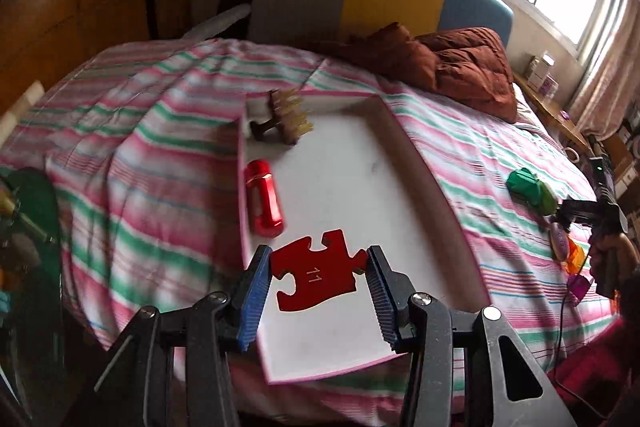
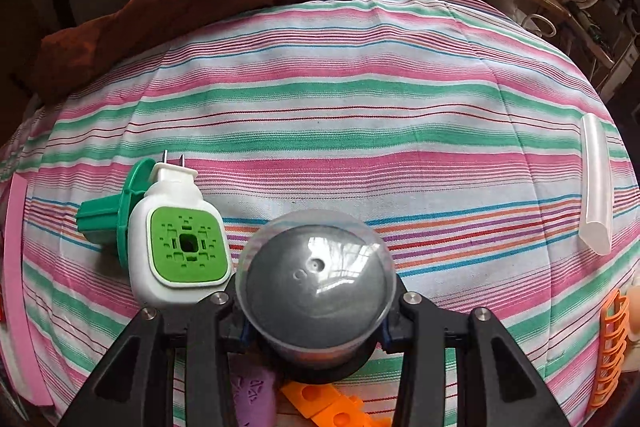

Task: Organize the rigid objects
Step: 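Lower the red puzzle piece into the tray and open the left tool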

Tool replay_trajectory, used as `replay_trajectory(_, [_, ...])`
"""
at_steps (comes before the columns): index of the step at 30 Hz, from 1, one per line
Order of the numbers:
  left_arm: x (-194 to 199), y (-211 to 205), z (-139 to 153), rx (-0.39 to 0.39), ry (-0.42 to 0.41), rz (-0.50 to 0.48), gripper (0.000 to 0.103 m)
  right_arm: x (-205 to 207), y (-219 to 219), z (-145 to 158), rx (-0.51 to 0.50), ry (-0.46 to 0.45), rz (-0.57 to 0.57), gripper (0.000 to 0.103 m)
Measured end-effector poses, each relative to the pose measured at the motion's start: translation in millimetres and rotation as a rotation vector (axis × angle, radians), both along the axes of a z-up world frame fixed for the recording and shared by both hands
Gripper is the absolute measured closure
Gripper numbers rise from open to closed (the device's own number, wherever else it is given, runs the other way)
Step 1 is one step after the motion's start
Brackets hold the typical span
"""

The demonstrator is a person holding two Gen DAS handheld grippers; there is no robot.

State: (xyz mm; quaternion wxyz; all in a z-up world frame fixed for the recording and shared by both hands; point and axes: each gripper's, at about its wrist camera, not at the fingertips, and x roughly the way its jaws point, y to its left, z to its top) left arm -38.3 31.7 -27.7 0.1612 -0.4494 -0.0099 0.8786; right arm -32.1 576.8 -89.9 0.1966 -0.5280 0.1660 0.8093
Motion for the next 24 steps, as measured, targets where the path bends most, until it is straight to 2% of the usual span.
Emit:
replay_trajectory(4, [1.3,-2.7,-13.6,-0.005,-0.043,-0.001,0.055,9.0,1.8,-1.2,-0.001,0.047,-0.005,0.06])
replay_trajectory(8, [-3.0,12.0,-24.6,-0.012,-0.078,-0.042,0.055,-1.0,-11.5,-1.9,0.033,0.044,0.003,0.06])
replay_trajectory(13, [-21.7,32.0,-34.7,-0.078,-0.078,-0.07,0.055,1.8,-10.7,-1.4,0.038,0.049,0.006,0.06])
replay_trajectory(17, [-44.1,37.0,-47.0,-0.142,-0.08,-0.052,0.055,2.1,-11.7,-1.5,0.046,0.047,0.012,0.06])
replay_trajectory(19, [-55.5,38.1,-53.3,-0.144,-0.1,-0.05,0.055,3.2,-13.9,-0.9,0.05,0.045,0.015,0.06])
replay_trajectory(24, [-73.6,44.1,-55.1,-0.189,-0.062,-0.034,0.053,2.1,-14.2,-2.5,0.05,0.046,0.017,0.06])
